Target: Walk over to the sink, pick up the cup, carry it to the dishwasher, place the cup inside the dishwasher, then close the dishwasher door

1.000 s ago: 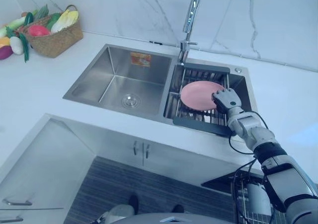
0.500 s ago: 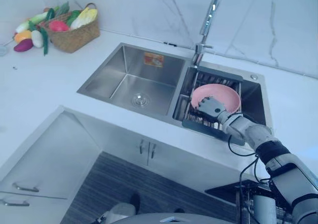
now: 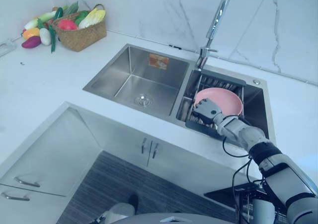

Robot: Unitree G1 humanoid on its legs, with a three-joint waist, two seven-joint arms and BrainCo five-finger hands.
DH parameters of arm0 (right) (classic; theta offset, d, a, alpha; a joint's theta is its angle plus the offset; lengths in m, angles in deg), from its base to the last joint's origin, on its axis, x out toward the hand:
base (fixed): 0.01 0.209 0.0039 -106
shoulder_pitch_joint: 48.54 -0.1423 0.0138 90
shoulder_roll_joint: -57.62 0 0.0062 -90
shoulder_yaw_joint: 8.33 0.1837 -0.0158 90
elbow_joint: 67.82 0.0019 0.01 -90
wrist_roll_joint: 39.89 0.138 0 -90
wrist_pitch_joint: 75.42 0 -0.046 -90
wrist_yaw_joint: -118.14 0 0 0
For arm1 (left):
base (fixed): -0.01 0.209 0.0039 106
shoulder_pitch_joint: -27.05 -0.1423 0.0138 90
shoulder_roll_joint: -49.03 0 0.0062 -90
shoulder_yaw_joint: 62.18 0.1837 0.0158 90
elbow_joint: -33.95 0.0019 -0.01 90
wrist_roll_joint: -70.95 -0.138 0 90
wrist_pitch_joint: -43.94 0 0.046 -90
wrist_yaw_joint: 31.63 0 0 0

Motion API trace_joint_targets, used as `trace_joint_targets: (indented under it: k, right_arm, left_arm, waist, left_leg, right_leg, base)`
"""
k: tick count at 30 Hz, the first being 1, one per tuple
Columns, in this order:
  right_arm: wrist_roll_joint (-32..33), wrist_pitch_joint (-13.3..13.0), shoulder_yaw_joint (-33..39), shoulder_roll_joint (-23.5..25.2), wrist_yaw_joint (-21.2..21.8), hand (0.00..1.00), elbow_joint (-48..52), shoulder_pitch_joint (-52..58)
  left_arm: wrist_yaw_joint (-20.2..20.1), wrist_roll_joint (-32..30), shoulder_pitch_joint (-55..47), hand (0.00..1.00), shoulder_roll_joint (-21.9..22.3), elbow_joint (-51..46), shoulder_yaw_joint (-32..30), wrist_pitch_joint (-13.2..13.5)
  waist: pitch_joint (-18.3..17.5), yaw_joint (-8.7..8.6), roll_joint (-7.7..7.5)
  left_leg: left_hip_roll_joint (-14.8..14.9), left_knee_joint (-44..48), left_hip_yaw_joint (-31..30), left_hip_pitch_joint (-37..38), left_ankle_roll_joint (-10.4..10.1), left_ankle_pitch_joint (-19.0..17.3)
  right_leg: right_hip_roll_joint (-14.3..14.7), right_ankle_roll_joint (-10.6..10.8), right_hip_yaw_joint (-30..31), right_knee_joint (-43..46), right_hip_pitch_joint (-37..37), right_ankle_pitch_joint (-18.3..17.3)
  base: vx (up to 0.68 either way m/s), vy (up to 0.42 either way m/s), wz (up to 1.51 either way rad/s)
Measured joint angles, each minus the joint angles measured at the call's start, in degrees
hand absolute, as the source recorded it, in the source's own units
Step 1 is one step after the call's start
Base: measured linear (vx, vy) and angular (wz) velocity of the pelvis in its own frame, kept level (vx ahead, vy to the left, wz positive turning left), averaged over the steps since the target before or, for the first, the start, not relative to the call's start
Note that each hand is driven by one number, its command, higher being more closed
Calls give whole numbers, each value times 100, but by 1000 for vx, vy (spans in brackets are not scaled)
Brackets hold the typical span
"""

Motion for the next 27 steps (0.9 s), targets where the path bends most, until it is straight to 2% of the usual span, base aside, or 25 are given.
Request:
trace_joint_targets:
  k: [2, 4, 7, 9, 19, 23, 27]
  right_arm:
    - [219, 129, 3, 1, 1, 0, -130, -14]
    - [818, 337, 25, 8, -24, 0, -138, -19]
    - [1505, 468, 388, 76, -17, 0, -221, -18]
    - [1715, 503, 622, 111, 2, 0, -319, -25]
    - [2179, 722, 1094, 91, 374, 0, -319, -21]
    - [2202, 706, 1094, 36, 593, 0, -315, -22]
    - [2407, 527, 1251, -178, 828, 0, -289, -22]
  left_arm:
    - [-3, 1, -1, 0, 1, 0, 0, 1]
    - [-6, 6, -1, 0, 0, 0, 0, 9]
    - [-56, 25, -1, 0, -8, 7, -3, 5]
    - [-69, 35, -3, 0, -14, 7, -3, -2]
    - [-78, 118, -57, 0, -23, 23, -5, -47]
    - [-73, 118, -56, 0, -38, 23, -4, -62]
    - [-73, 118, -59, 0, -38, 1, -4, -76]
  waist:
    - [0, 6, 0]
    - [0, -2, 0]
    - [1, -16, 2]
    - [1, -21, 3]
    - [11, -156, 17]
    - [11, -223, 11]
    - [11, -228, 11]
  left_leg:
    - [-2, 0, -13, -5, 9, 15]
    - [-1, 0, -15, -2, 41, 43]
    - [1, 0, -5, 5, 35, 48]
    - [3, -1, 19, 14, -7, 20]
    - [31, -3, 412, 151, 31, -73]
    - [17, -2, 482, 185, 41, -112]
    - [16, -1, 506, 199, 20, -136]
  right_leg:
    - [3, 0, -10, 3, 0, 0]
    - [8, -2, -11, 8, 0, 2]
    - [16, -5, -2, 14, 0, 3]
    - [16, -9, 18, 20, -2, 4]
    - [-9, -17, 337, -2, -14, -3]
    - [-26, -19, 409, -2, -15, 25]
    - [-23, 14, 431, -2, -16, 41]
  base:
    - [18, -6, 4]
    - [0, 0, 0]
    - [0, 0, 0]
    - [-21, 4, -6]
    - [-9, 11, -16]
    - [39, 14, -10]
    - [47, 1, -2]
